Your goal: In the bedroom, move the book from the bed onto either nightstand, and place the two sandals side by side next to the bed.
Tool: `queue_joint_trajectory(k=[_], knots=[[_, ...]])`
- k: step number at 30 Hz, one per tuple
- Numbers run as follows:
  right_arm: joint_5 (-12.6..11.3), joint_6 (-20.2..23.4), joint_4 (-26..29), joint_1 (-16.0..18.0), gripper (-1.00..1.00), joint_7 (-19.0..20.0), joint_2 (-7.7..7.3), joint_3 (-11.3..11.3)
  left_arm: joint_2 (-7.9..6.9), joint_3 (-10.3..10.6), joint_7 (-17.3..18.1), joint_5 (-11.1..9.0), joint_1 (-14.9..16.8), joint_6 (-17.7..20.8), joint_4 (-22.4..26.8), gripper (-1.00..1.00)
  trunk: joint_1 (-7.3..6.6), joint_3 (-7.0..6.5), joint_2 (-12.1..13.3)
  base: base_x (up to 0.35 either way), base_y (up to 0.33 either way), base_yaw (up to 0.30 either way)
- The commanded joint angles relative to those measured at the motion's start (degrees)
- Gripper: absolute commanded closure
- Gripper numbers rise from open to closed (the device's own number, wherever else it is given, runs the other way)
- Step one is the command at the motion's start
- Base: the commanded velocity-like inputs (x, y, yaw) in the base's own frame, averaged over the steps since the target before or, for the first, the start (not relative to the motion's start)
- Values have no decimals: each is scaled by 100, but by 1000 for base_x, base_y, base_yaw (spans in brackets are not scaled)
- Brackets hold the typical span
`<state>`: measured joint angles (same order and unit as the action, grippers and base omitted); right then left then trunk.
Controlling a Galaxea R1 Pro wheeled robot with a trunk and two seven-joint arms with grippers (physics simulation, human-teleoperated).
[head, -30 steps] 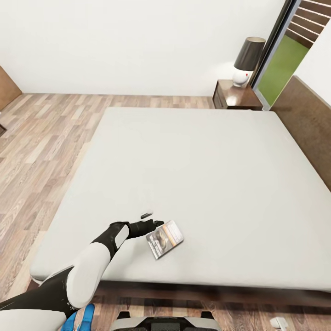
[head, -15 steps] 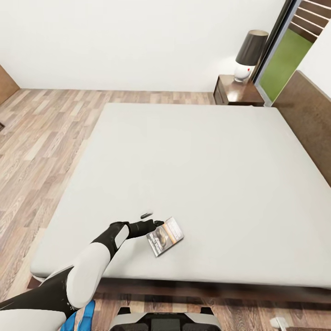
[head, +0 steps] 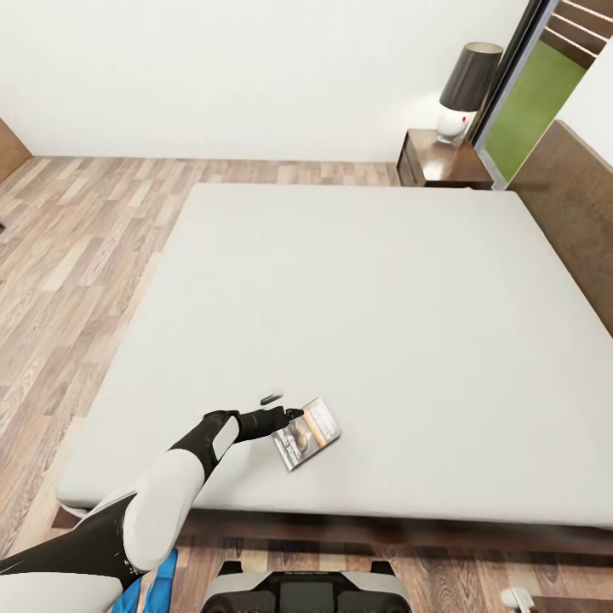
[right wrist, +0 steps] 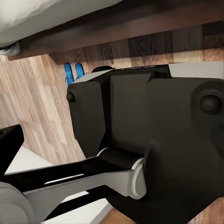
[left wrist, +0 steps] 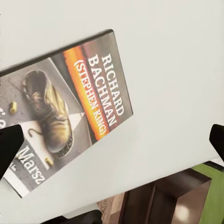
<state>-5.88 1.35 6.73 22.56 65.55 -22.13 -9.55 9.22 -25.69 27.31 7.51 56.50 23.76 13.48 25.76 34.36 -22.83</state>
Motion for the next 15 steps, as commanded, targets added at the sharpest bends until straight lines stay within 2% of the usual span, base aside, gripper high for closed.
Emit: queue_joint_trajectory(k=[1,15], knots=[[-35,14,-5,3,-100,19,-2,12,4,-50,29,62,1,40,15,-100,3,16,-9,0,0,0],[-36,14,-5,3,-100,19,-2,9,2,-50,29,62,1,41,15,-100,3,140,-9,0,0,0]])
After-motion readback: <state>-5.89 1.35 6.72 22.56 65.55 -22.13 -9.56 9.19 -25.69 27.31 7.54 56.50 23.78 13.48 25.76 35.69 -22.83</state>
